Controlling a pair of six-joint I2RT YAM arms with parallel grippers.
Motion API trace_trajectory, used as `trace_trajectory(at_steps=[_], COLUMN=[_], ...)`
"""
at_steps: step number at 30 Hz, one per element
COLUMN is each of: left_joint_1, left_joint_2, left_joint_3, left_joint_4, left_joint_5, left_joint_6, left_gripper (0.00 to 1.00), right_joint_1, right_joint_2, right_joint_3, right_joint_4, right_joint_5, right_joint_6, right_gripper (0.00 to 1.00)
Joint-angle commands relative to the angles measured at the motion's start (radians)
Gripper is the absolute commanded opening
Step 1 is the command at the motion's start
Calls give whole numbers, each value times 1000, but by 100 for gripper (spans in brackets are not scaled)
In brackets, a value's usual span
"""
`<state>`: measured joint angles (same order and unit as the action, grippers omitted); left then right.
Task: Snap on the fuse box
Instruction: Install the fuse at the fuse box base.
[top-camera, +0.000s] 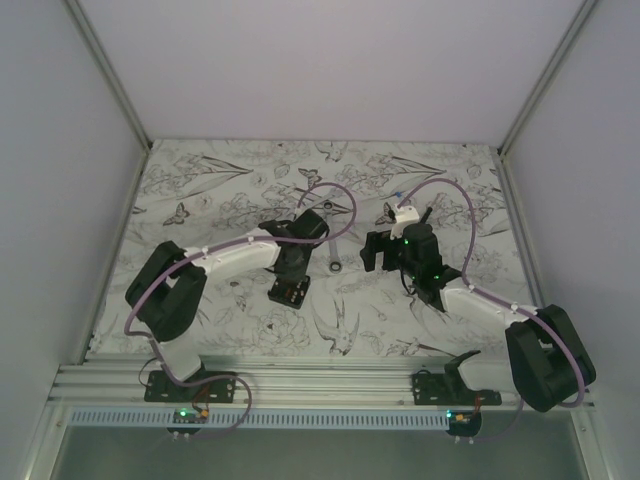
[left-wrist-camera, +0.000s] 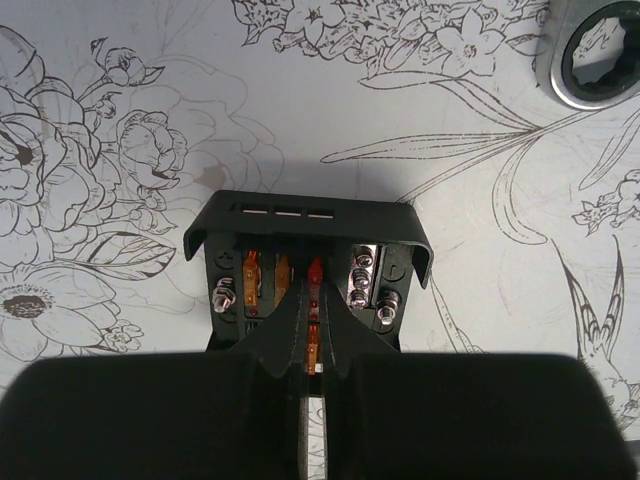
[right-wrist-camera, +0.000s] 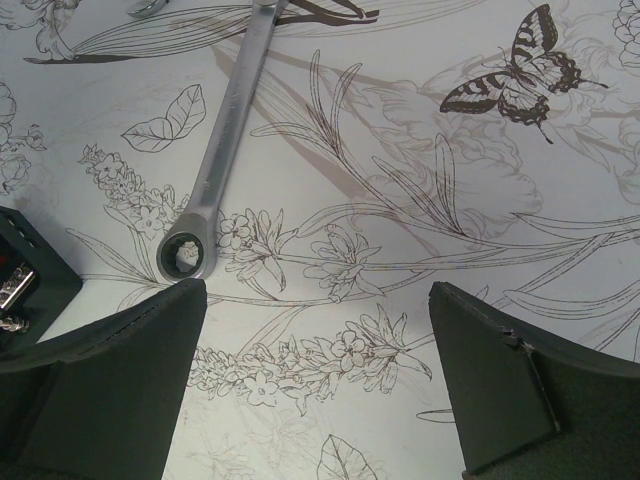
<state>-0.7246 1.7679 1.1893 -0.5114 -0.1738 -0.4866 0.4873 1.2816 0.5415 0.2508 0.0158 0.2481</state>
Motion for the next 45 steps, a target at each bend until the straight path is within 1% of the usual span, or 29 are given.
trace_trajectory(at_steps=[1,12,15,18,20,22,29,36,45], left_joint_1=[8,-21,-26,-26,-26,-26,-26,-24,1], left_joint_2=[48,127,106,60,39,20,-14,-22,20], left_joint_3=[-114,-204,-212,-185,-149,-113,-26,27,51], left_joint_4=[-3,19,13,-5,-26,-40,-50,-52,-51], left_joint_5=[16,62,68,53,40,20,-30,-57,-58], left_joint_6=[-65,-86,-94,-94,-89,-84,-83,-55,-40], left_gripper=[0,0,0,0,9,16,27,28,24], right_joint_1=[-7,-7,-8,-7,-7,-7,-7,-7,-7], right_joint_2=[-7,-6,-7,-8,-10,-14,-17,-15,-14], right_joint_3=[7,9,8,6,7,6,4,3,2], right_joint_4=[27,22,24,25,24,24,21,25,25], right_joint_5=[-11,-11,-10,-14,-11,-11,-12,-12,-10], right_joint_6=[10,9,10,13,13,13,15,16,15], right_gripper=[100,100,99,100,100,100,100,100,100])
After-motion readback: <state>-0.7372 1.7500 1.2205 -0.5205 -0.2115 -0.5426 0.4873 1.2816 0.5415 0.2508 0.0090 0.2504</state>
